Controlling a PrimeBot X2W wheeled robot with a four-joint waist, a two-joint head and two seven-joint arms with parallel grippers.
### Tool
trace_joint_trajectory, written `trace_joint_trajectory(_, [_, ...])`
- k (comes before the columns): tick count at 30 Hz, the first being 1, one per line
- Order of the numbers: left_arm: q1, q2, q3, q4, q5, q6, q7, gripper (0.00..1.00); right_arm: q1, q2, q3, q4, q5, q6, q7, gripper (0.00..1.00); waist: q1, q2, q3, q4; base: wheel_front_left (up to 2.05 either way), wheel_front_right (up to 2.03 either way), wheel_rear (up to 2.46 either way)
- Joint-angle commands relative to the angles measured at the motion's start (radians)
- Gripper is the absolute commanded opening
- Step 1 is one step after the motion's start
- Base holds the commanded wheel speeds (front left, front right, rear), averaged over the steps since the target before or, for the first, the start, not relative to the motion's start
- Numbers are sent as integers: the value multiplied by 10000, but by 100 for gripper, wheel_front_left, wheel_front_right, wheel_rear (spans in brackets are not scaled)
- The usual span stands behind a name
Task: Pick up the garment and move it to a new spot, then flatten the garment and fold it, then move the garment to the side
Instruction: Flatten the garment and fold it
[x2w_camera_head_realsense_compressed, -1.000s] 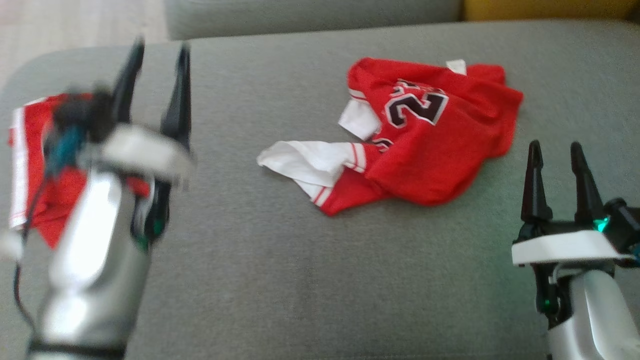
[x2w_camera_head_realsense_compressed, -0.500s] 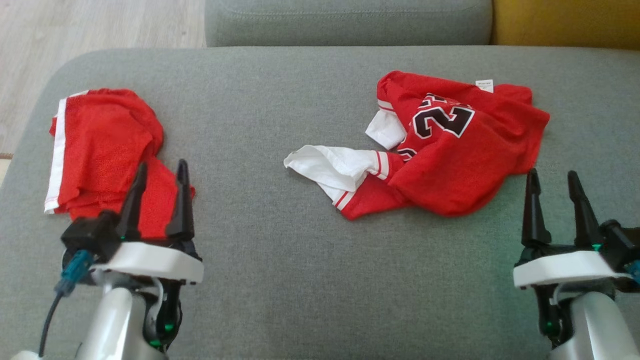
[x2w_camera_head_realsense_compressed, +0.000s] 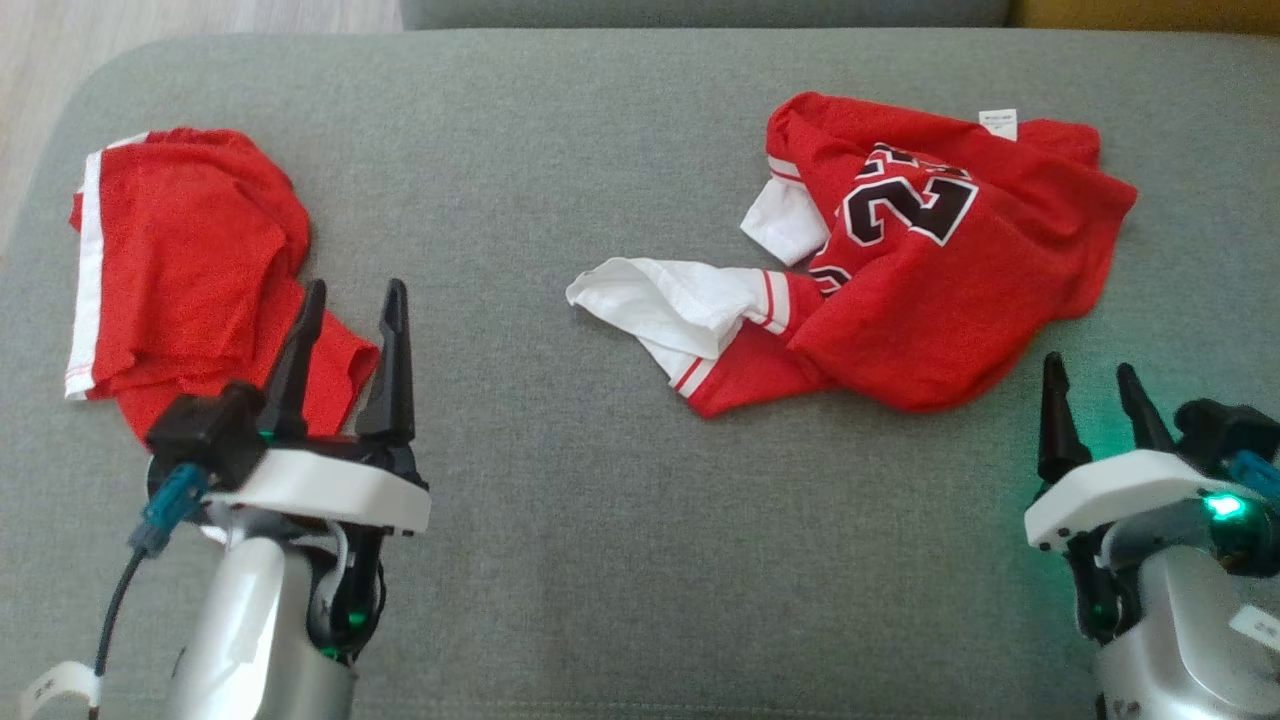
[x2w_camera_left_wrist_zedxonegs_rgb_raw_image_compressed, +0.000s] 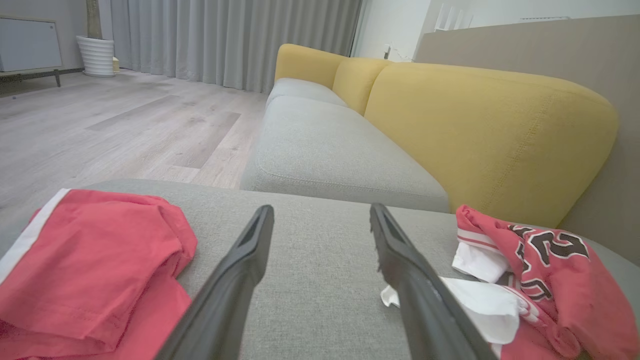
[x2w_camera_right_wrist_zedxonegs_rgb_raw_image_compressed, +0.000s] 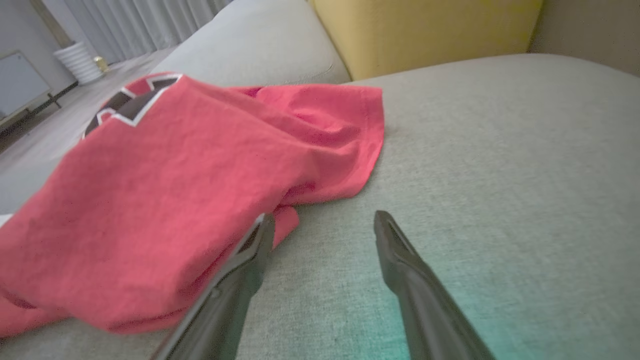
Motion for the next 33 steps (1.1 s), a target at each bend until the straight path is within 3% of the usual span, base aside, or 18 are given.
trace_joint_trajectory(1, [-494,82,423,-300,91,-72,-53,100,-400,-54,192,-106,-158,-9,62,100,0,0,82,50,0,0,0])
trace_joint_trajectory(17, [-792,-54,564,-155,172,-255,-53,100,-1532,-54,535,1291,-628,-9,-2,100,0,0,679,491,0,0,0])
trace_joint_trajectory(18, [-799,-57,575,-143,170,-258,-53,100,-1582,-54,606,1355,-660,-9,8,83,0,0,696,495,0,0,0])
trace_joint_trajectory(19, [-804,-58,590,-130,170,-261,-53,100,-1624,-54,680,1413,-719,-9,13,16,0,0,705,491,0,0,0])
trace_joint_trajectory(20, [-806,-60,609,-114,174,-262,-53,100,-1657,-54,736,1461,-823,-9,11,0,0,0,707,481,0,0,0])
trace_joint_trajectory(25, [-776,-63,663,-52,179,-230,-53,100,-1695,-54,361,1531,-1114,-9,-252,0,0,0,575,330,0,0,0])
trace_joint_trajectory(33, [-547,-65,661,-50,114,-189,-53,100,-1242,-54,-1384,721,-2085,-9,-417,0,0,0,79,-205,0,0,0])
